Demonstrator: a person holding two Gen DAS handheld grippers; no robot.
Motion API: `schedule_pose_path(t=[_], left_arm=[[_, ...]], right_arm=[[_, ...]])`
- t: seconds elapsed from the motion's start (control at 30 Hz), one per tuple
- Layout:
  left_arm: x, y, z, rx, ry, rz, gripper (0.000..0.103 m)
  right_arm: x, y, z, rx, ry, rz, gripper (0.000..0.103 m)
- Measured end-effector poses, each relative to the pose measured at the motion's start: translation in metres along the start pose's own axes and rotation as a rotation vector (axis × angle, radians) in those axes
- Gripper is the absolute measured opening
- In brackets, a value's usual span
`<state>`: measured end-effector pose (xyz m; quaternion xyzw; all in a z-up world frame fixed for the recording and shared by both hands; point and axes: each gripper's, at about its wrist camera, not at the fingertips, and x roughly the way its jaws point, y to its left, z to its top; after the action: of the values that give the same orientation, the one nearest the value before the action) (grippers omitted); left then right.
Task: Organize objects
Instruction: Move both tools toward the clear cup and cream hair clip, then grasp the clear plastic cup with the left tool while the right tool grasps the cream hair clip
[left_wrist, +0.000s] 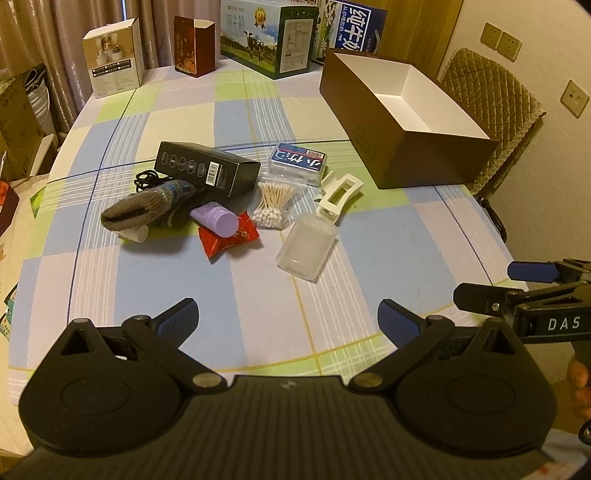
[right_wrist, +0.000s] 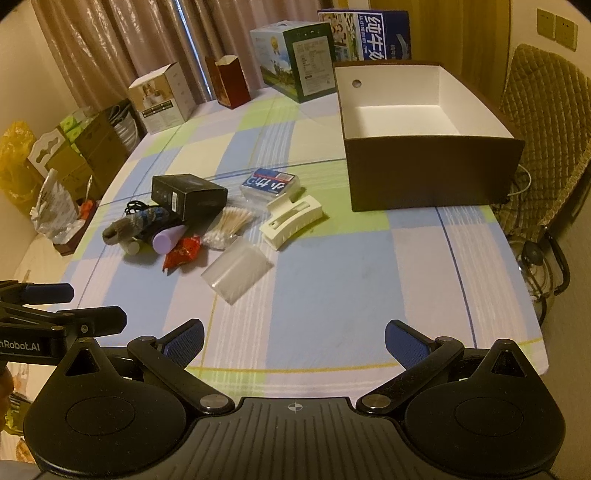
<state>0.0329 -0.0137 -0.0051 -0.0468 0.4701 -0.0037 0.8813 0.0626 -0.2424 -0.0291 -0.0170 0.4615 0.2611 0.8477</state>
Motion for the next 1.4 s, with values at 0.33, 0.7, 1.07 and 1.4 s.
schedule_pose_path(t=[0.33,0.7,1.07,1.4], left_arm=[[0.022,-0.006,0.015,0.005,0.020,0.018,0.102],[0.057,-0.015,0.030,0.009,0.054,0.036,0.102],[0.093,-0.027,0.037,0.061,0.049,0.041,0.094],[0.133,-0.035,0.048,0.111,0.067,0.061,0.082]], right_arm=[[0.016,-0.017,0.019,-0.020,-0.002,0.025,0.101],[0.039,-0.039,0.037,-0.041,0.004,0.045,0.101],[0.066,-0.057,0.052,-0.065,-0.012,0.036,0.101],[0.086,-0.075,0.063,-0.072,0.008,0.008,0.101]])
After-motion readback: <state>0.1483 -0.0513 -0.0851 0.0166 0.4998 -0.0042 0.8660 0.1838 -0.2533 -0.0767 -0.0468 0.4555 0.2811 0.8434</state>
